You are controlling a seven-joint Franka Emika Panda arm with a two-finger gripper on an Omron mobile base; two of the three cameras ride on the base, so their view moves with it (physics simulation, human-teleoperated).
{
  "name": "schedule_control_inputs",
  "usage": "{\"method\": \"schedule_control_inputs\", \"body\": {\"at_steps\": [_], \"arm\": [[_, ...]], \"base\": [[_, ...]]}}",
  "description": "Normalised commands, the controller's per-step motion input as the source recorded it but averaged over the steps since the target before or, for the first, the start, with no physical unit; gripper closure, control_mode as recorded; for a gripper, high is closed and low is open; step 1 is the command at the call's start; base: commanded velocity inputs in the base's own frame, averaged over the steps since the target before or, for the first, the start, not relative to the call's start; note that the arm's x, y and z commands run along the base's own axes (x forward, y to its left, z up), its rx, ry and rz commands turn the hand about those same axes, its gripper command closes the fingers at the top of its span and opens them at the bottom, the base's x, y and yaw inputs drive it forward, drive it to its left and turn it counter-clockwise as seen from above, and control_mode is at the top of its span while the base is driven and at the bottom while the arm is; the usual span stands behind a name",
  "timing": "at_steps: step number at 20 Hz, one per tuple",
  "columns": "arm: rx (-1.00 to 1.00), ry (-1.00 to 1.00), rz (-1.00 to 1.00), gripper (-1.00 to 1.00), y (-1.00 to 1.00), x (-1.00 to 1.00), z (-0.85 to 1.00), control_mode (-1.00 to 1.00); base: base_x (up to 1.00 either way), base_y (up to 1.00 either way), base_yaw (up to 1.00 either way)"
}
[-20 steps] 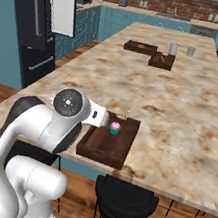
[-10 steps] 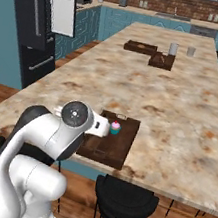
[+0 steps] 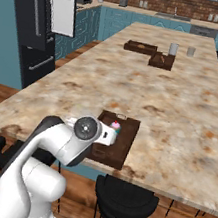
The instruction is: Take the cupcake and cake from the fridge and place them on the empty tray on the dining counter.
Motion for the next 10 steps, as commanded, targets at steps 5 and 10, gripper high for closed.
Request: {"method": "schedule_control_inputs", "body": {"at_steps": [5, 10], "arm": [[0.0, 0.04, 0.0, 1.0, -0.24, 0.3, -0.35, -1.0], [0.0, 0.09, 0.0, 1.0, -0.1, 0.34, -0.3, -1.0]], "base": [[0.0, 0.0, 0.0], [0.0, 0.0, 0.0]]}}
